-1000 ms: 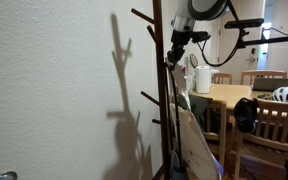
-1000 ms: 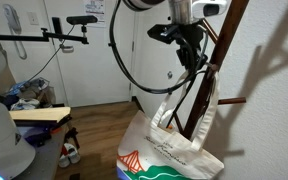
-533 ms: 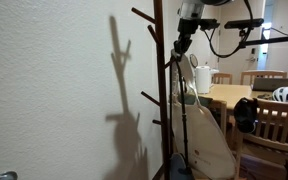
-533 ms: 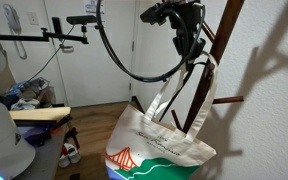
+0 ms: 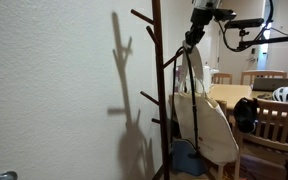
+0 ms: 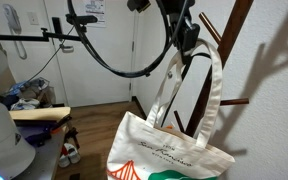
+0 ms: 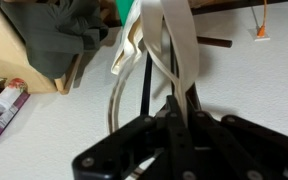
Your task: Take the bag and hang it on the left of the stand
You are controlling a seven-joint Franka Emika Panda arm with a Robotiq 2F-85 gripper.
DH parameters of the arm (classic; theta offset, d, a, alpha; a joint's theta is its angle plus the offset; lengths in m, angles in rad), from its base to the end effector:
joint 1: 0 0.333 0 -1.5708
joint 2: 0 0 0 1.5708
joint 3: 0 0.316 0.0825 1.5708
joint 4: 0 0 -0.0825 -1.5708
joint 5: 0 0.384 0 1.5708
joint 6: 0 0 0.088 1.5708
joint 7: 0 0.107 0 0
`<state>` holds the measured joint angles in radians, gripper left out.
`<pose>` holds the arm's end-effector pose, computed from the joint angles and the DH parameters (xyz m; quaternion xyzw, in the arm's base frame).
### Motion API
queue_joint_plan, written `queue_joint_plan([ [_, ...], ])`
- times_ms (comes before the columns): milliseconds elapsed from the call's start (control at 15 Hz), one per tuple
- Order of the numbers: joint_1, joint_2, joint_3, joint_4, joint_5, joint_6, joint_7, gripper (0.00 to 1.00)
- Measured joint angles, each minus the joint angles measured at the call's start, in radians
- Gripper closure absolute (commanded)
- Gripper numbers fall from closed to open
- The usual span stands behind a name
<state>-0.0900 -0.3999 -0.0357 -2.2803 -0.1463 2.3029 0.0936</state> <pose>0.4638 -0.0635 0.5563 0.9737 -0.0707 0.2084 0.0597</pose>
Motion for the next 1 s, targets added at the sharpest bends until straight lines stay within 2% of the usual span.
queue_joint_plan([
  [467, -0.018, -0.093, 0.005, -0.052, -0.005, 0.002, 0.042, 0.97],
  [1000, -0.095, -0.298, 0.078, -0.156, -0.028, 0.015, 0.207, 0.97],
])
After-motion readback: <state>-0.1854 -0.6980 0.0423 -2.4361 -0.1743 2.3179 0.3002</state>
